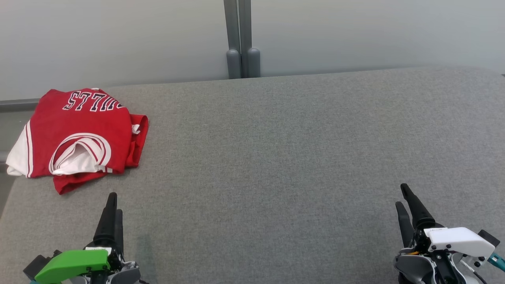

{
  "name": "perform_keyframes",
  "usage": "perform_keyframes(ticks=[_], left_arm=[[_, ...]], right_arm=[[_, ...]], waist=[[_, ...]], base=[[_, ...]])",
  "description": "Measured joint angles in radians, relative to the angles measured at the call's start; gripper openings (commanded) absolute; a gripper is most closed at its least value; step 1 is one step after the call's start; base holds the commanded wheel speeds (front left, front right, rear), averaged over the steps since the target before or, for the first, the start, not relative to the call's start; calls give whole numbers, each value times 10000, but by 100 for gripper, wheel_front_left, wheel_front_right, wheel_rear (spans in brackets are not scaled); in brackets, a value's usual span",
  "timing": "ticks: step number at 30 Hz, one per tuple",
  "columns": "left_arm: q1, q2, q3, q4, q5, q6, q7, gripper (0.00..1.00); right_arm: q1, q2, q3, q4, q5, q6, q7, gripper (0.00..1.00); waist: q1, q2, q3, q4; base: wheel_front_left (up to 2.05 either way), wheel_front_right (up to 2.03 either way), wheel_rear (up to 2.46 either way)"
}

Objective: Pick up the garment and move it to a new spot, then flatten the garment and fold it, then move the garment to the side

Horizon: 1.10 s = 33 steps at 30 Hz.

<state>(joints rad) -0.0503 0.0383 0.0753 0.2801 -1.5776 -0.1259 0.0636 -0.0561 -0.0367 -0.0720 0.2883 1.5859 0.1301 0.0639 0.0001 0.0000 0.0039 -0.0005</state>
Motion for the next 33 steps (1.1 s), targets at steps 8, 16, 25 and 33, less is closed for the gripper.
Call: perform_keyframes(ticks=[8,16,25,33], left_arm=[[27,2,-140,-322,1009,73,-349,100],[42,6,-387,-767,2224,330,-669,100],[142,12,-708,-1141,4197,566,-1055,100],[205,17,-897,-1304,5833,694,-1346,100]], right_arm=[[6,-4,127,-297,-957,0,-347,100],[27,-13,155,-725,-2305,0,-679,100],[103,-25,328,-1290,-4197,0,-1055,100],[133,-40,581,-1666,-5873,0,-1331,100]], waist=[[0,0,3,2],[0,0,6,6],[0,0,12,16],[0,0,27,21]], base=[[0,0,0],[0,0,0],[0,0,0],[0,0,0]])
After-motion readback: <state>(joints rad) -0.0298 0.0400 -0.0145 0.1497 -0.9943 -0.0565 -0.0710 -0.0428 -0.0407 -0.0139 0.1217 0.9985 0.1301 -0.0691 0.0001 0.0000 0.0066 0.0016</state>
